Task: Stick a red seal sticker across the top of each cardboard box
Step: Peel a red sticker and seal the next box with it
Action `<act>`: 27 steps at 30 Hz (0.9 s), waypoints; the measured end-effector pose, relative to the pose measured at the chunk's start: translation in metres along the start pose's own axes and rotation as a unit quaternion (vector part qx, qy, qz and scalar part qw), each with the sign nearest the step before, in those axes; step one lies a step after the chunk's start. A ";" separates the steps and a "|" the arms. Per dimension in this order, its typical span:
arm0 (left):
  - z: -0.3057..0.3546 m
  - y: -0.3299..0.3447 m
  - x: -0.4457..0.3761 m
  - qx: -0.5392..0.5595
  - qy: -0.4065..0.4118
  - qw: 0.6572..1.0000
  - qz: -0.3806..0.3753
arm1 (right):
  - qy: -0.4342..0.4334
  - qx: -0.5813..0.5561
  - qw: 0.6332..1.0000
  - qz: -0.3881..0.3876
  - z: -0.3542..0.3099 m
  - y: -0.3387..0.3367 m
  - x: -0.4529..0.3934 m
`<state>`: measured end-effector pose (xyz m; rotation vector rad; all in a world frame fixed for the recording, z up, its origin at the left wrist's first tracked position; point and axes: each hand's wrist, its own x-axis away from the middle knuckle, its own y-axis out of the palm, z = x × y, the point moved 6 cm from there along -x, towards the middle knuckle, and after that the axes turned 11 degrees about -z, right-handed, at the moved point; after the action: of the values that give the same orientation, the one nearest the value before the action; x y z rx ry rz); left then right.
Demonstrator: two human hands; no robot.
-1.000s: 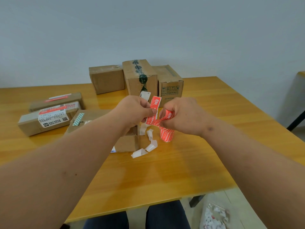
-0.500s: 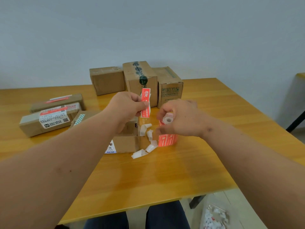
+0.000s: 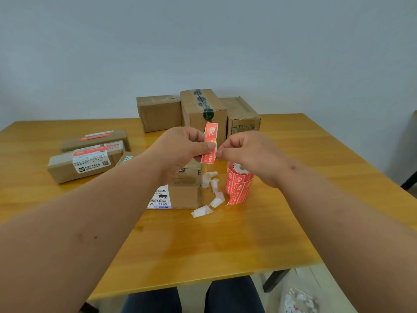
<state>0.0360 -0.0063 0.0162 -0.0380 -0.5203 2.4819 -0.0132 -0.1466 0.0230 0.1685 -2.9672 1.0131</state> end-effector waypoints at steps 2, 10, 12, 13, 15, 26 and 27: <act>-0.001 -0.004 0.003 0.007 0.004 1.000 0.004 | -0.002 -0.020 1.000 -0.002 -0.002 0.004 -0.002; -0.006 -0.025 0.016 -0.017 -0.007 0.998 0.063 | -0.010 -0.089 0.996 0.002 -0.014 0.017 -0.011; -0.009 -0.031 0.019 -0.032 0.003 0.996 0.078 | -0.015 -0.095 0.995 0.006 -0.016 0.019 -0.013; -0.009 -0.033 0.020 -0.038 0.008 0.996 0.077 | -0.017 -0.095 0.995 0.008 -0.017 0.021 -0.014; -0.010 -0.035 0.023 -0.042 0.016 0.997 0.056 | -0.018 -0.093 0.995 0.011 -0.019 0.024 -0.016; -0.015 -0.052 0.023 -0.043 -0.013 0.999 0.009 | -0.010 -0.064 0.998 0.004 -0.028 0.038 -0.028; -0.016 -0.053 0.023 -0.048 -0.015 0.999 0.012 | -0.009 -0.058 0.998 0.003 -0.029 0.039 -0.029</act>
<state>0.0485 0.0522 0.0232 -0.0439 -0.6557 2.4818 0.0102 -0.0949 0.0212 0.1695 -3.0337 0.8425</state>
